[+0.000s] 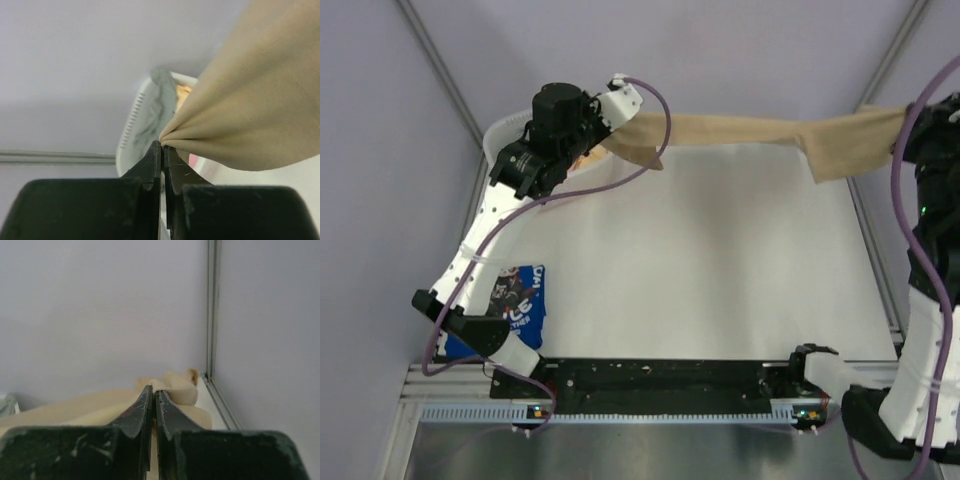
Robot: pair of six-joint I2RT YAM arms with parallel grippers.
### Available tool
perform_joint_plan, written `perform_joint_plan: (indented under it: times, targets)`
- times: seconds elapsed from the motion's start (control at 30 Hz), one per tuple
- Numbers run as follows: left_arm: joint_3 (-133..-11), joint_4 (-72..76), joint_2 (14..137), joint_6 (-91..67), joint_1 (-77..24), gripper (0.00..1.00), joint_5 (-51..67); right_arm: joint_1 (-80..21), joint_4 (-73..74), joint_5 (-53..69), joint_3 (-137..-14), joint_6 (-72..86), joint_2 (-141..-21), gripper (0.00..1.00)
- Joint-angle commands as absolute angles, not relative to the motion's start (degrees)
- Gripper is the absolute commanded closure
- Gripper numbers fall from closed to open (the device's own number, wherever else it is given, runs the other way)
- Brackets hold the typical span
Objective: Fold and stack the t-shirts
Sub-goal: Flatten out the tshirt, then grap the side of the flattened tshirt closest away from the robot with both arms
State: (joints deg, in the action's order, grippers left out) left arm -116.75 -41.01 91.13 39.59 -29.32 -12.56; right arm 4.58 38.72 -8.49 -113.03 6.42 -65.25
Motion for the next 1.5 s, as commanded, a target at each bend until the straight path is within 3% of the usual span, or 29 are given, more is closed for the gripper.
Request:
perform_joint_plan:
  times: [0.0, 0.2, 0.27, 0.37, 0.4, 0.43, 0.47, 0.73, 0.97, 1.1, 1.17, 1.23, 1.3, 1.33, 1.47]
  targets:
    - [-102.2, -40.9, 85.0, 42.5, -29.3, 1.0, -4.2, 5.2, 41.4, -9.7, -88.9, 13.2, -56.5, 1.0]
    - [-78.0, -44.8, 80.4, 49.5, -30.3, 0.97, 11.6, 5.2, 45.0, -4.4, -58.2, 24.1, -39.5, 1.0]
    - [-72.7, -47.1, 80.9, 52.5, -30.6, 0.81, 15.4, 5.2, 45.9, 1.4, -51.9, 27.4, -37.2, 1.0]
    - [-68.9, -52.7, 84.4, 53.9, -30.6, 0.4, 16.9, 5.2, 46.5, 8.0, -45.5, 30.5, -37.4, 1.0]
    - [-68.6, -54.5, 85.7, 53.2, -30.7, 0.37, 16.5, 5.2, 46.4, 9.2, -44.0, 31.1, -37.8, 1.0]
    - [-68.2, -55.6, 86.6, 52.5, -30.7, 0.24, 16.4, 5.2, 46.3, 9.9, -42.1, 31.7, -38.1, 1.0]
    - [-67.2, -55.9, 86.8, 51.5, -30.8, 0.21, 16.1, 5.2, 46.2, 9.9, -41.2, 31.6, -38.1, 1.0]
    - [-50.6, -48.0, 79.0, 48.8, -42.2, 0.19, 7.9, 5.2, 46.1, 7.4, -42.2, 30.1, -39.3, 1.0]
    - [-48.0, -38.1, 83.1, 47.7, -37.8, 0.17, -3.9, 5.2, 46.2, 4.2, -43.9, 29.3, -39.3, 1.0]
    - [-47.3, -33.7, 87.3, 46.8, -37.8, 0.2, -5.2, 5.2, 46.4, 2.2, -45.0, 28.6, -39.4, 1.0]
    - [-46.7, -32.9, 88.5, 46.8, -37.9, 0.28, -5.0, 5.2, 46.8, 0.8, -45.7, 28.3, -39.5, 1.0]
    - [-46.0, -33.0, 89.3, 46.7, -37.8, 0.51, -5.0, 5.2, 47.3, -1.3, -46.5, 28.3, -39.5, 1.0]
    - [-45.5, -33.7, 89.4, 46.1, -37.6, 0.89, -5.6, 5.2, 48.0, -3.5, -47.5, 28.4, -39.3, 1.0]
    - [-45.7, -34.3, 89.0, 44.8, -37.4, 1.0, -6.2, 5.2, 48.6, -4.6, -48.2, 28.3, -39.1, 1.0]
    - [-48.2, -42.0, 82.7, 39.9, -36.7, 1.0, -2.0, 5.2, 53.7, -8.6, -52.0, 28.4, -38.1, 1.0]
